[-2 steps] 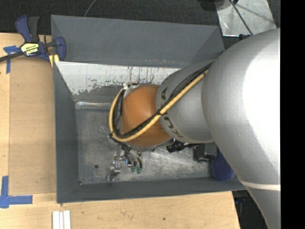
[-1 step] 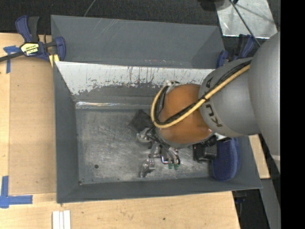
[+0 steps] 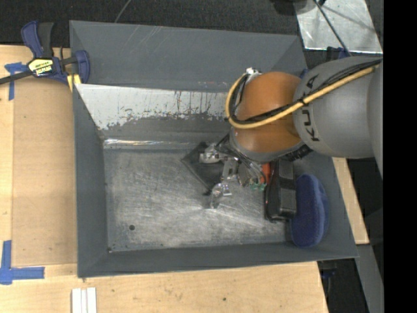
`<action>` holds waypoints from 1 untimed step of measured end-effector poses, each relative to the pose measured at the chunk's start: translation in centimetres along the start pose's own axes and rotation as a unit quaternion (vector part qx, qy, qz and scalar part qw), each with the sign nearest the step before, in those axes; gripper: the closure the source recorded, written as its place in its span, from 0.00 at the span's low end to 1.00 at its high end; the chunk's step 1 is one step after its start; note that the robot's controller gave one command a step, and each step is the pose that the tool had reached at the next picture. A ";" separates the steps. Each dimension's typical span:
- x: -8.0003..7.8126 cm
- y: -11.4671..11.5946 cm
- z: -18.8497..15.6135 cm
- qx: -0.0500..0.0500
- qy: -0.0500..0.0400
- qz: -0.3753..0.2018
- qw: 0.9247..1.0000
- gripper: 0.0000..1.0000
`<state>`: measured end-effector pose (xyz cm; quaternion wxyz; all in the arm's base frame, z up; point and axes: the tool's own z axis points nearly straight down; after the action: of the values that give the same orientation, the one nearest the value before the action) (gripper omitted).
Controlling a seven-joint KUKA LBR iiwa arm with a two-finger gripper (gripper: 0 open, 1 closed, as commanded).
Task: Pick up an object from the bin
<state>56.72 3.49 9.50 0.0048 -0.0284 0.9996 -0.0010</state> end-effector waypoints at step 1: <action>-4.5 -5.3 1.9 0.000 0.002 -0.051 0.999 0.00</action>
Offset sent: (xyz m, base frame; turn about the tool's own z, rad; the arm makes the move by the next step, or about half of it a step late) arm 0.0461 -0.0475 -0.0192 -0.1057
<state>61.57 -1.57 7.68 0.0032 -0.0795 0.9968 -0.0009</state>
